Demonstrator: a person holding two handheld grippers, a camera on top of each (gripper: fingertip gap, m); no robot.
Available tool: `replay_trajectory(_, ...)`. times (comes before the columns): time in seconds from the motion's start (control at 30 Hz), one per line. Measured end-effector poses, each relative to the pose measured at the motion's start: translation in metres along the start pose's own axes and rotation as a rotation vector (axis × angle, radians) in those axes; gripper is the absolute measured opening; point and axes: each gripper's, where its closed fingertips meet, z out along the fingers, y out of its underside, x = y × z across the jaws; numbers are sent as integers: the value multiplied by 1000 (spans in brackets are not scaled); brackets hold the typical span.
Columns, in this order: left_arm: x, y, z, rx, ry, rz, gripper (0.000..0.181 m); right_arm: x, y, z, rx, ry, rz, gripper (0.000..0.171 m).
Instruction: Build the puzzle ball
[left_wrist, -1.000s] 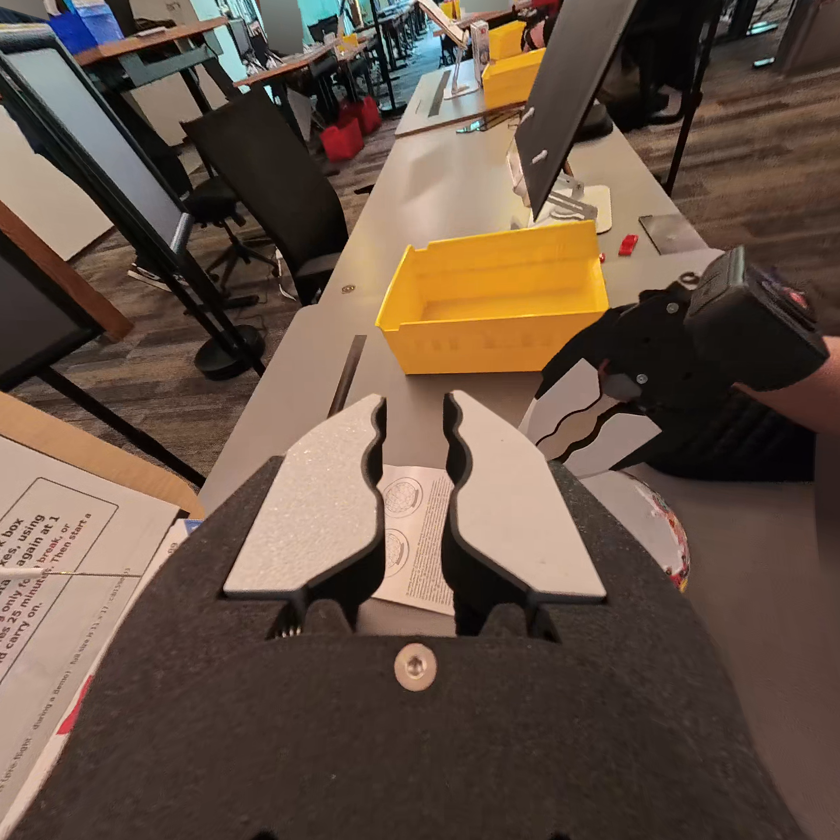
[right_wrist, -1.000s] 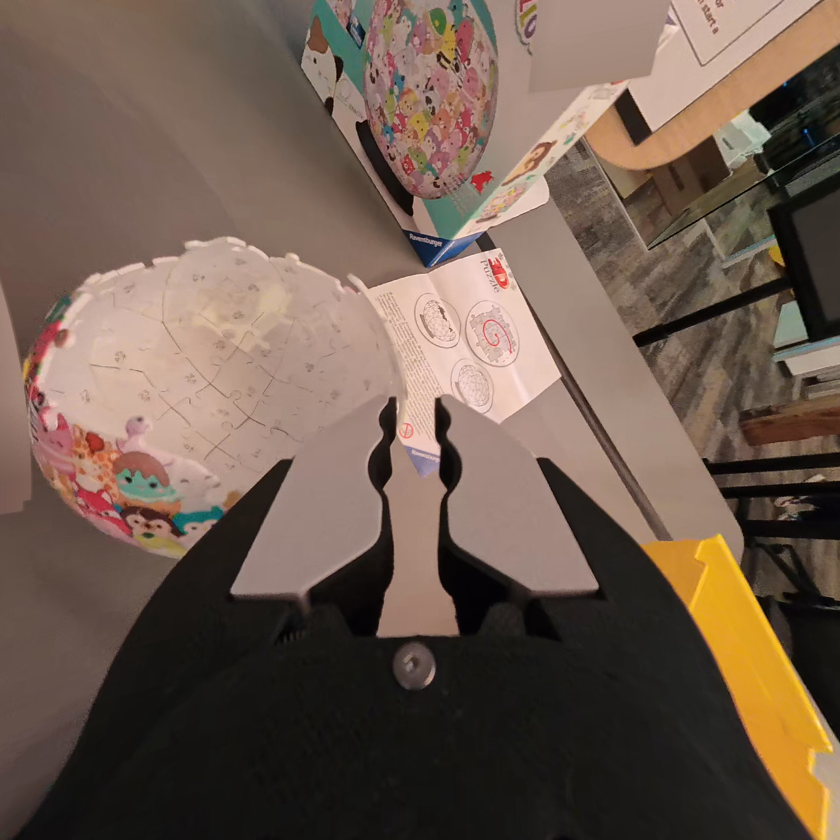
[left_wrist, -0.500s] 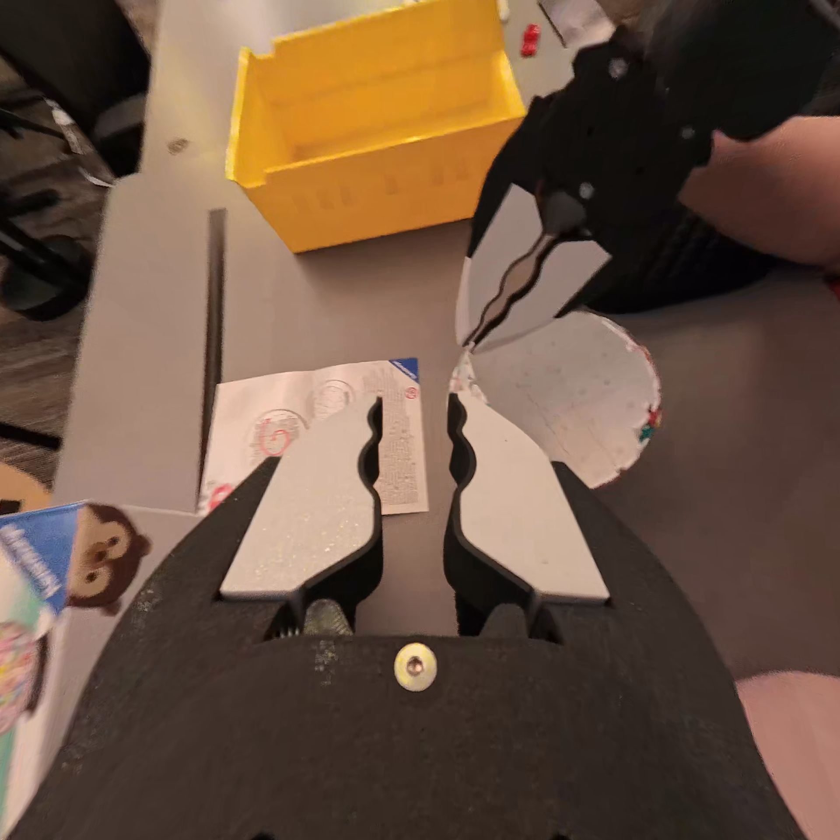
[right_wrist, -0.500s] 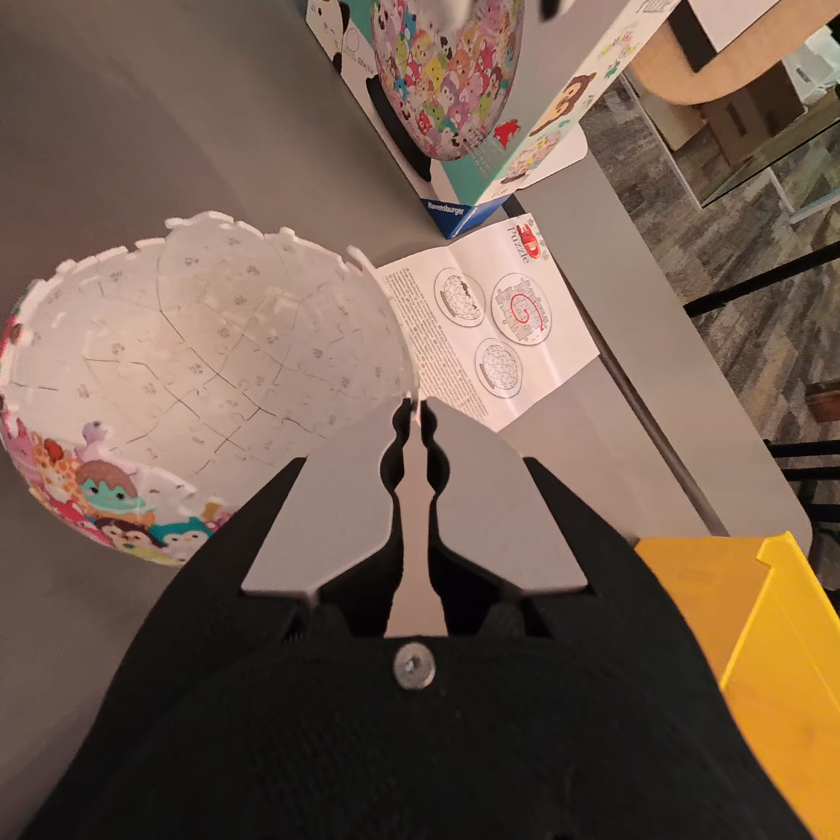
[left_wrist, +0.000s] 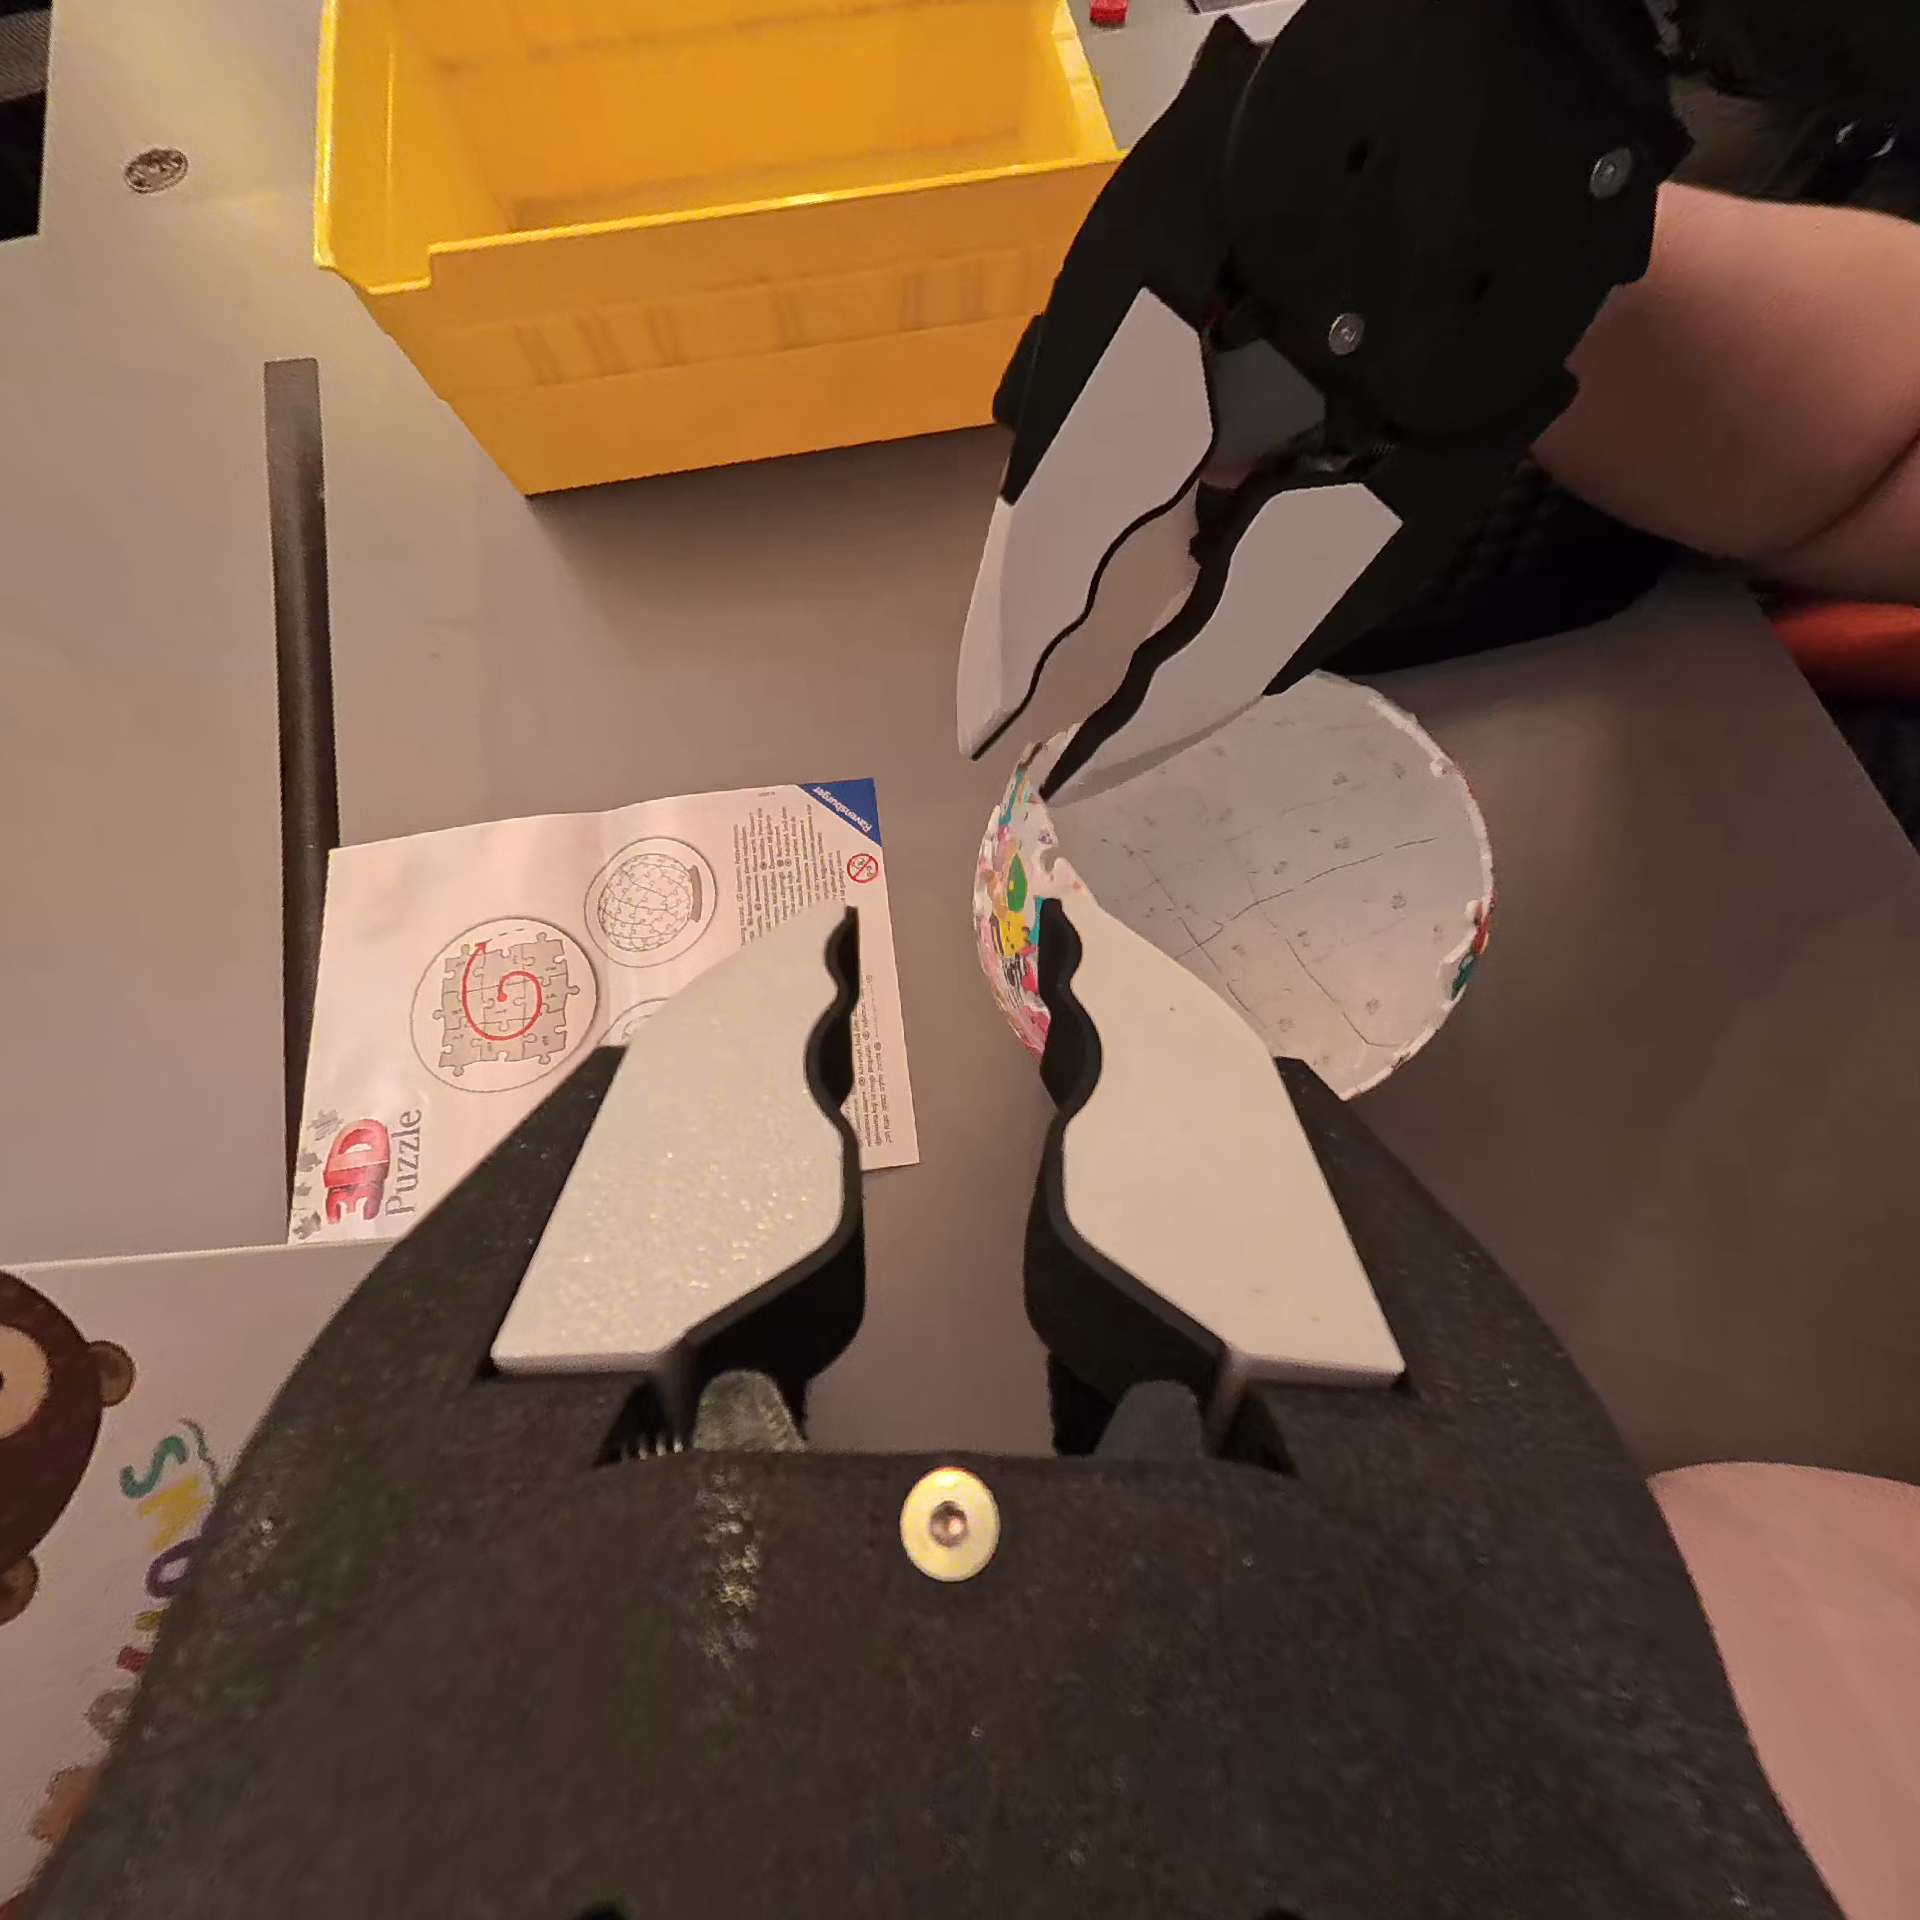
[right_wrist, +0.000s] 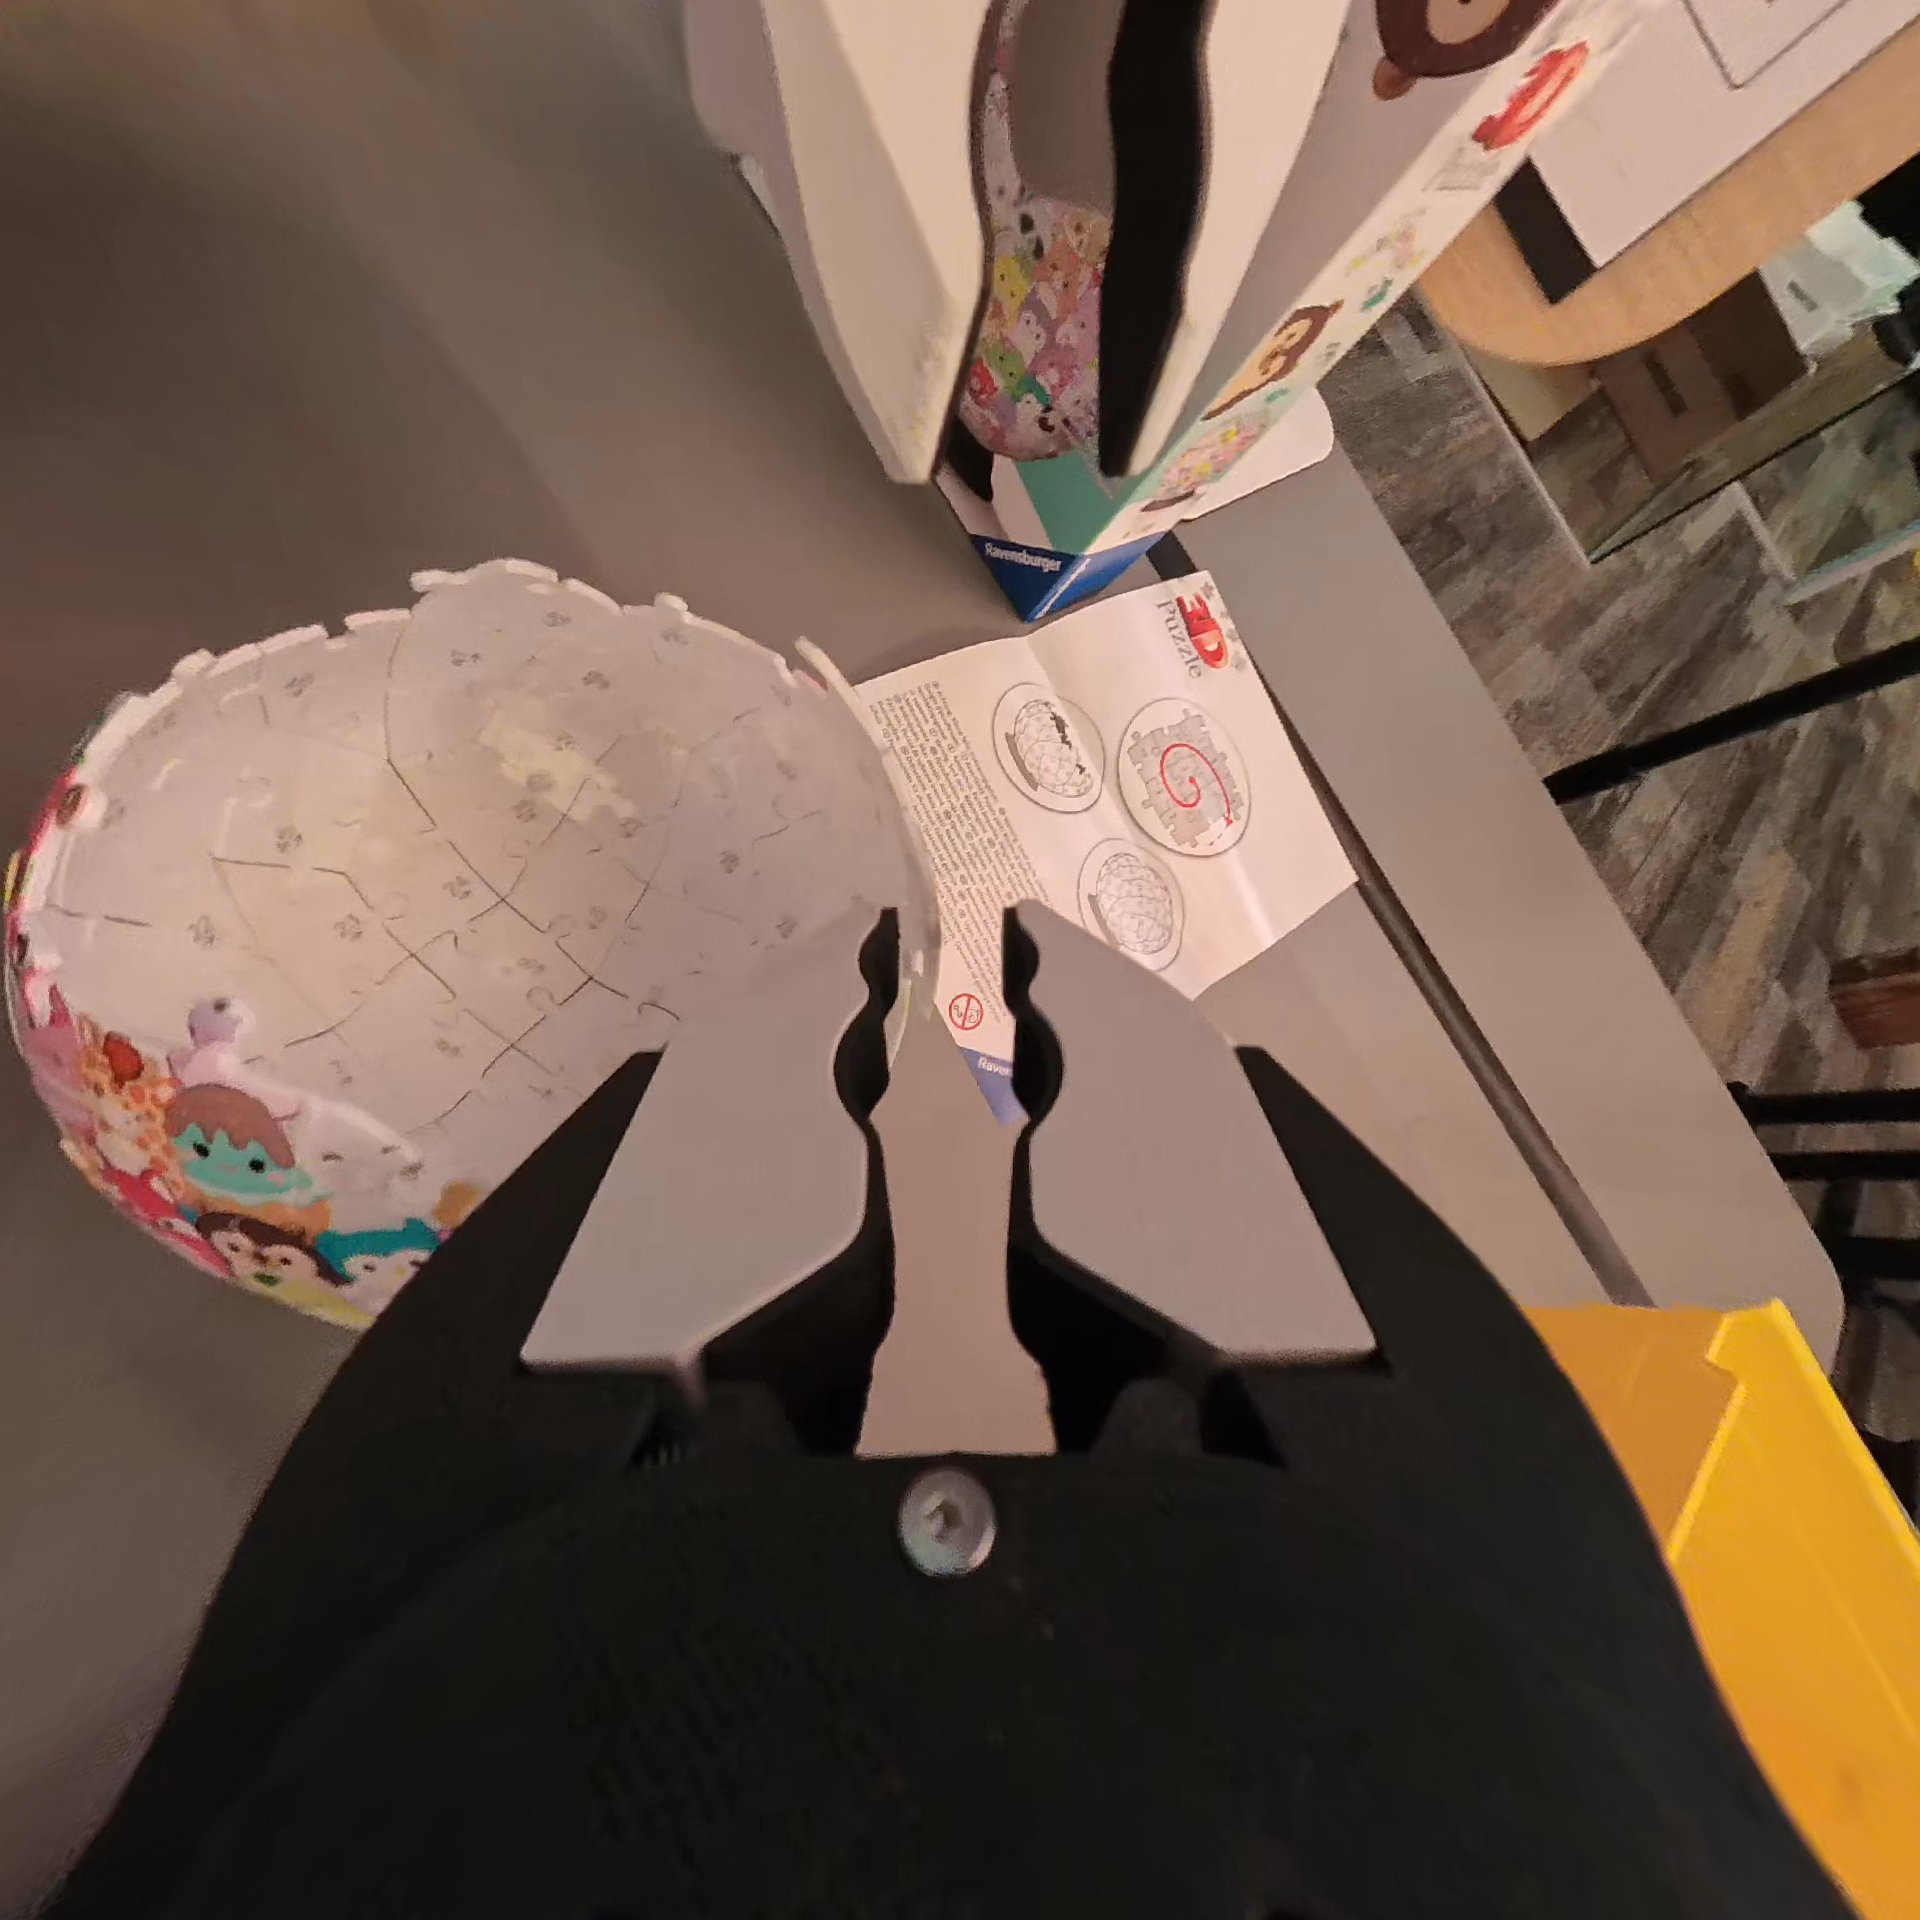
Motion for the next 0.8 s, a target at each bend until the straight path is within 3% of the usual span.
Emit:
replay_trajectory(0.2, 0, -1, -6, 25, -4, -10, 32, -4, -6, 2, 16, -140, -76, 23)
replay_trajectory(0.37, 2, -7, -13, 54, -21, 5, 32, -6, 1, 7, -101, -208, -183, 25)
replay_trajectory(0.8, -1, -4, -7, 5, -44, 2, 32, -7, 7, 16, -269, -178, -257, 19)
